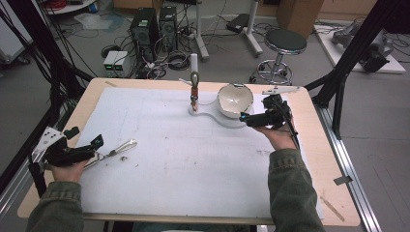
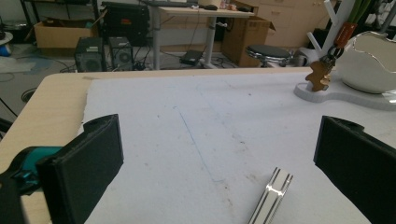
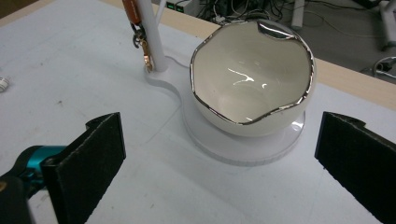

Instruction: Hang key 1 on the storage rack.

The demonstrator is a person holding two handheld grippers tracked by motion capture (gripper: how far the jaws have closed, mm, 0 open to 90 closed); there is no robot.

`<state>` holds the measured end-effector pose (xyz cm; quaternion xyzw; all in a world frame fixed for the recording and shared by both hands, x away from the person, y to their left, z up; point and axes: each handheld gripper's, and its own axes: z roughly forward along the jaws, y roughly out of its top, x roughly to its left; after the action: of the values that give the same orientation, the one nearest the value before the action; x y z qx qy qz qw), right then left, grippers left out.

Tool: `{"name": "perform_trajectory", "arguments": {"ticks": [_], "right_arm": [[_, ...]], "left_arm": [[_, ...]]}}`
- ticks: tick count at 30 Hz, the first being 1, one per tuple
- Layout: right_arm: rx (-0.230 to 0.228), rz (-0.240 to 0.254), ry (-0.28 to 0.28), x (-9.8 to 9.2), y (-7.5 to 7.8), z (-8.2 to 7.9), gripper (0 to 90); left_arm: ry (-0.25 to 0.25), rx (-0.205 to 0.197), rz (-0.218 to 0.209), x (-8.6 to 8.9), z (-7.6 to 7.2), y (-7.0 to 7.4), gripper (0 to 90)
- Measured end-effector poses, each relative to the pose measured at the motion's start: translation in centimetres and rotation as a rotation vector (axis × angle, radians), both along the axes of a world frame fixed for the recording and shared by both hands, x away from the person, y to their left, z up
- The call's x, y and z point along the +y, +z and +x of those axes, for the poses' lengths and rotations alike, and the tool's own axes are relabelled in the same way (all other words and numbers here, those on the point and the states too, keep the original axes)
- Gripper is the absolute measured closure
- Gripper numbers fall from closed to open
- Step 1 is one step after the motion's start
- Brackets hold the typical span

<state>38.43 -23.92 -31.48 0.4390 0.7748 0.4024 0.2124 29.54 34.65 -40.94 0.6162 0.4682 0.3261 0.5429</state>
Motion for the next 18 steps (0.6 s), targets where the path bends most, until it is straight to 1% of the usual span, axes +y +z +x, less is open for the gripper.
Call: {"name": "perform_trajectory", "arguments": {"ticks": [1,4,9,16,18], "right_arm": [[-0.001,0.005,-0.001,-0.1,-0.1,-0.2,0.5],[-0.009,-0.004,-0.004,-0.5,-0.3,-0.7,0.6],[-0.023,0.007,-0.013,-1.3,-0.6,-1.5,0.6],[-0.027,0.038,-0.051,-2.7,-1.8,-2.7,0.5],[-0.036,0.035,-0.055,-3.0,-2.1,-3.1,0.5]], "left_arm": [[0.0,0.0,0.0,0.0,0.0,0.0,1.8],[0.0,0.0,0.0,0.0,0.0,0.0,1.8],[0.0,0.0,0.0,0.0,0.0,0.0,1.7],[0.0,0.0,-0.003,0.0,0.0,0.0,1.8],[0.0,0.001,0.0,0.1,-0.1,0.0,1.8]]}}
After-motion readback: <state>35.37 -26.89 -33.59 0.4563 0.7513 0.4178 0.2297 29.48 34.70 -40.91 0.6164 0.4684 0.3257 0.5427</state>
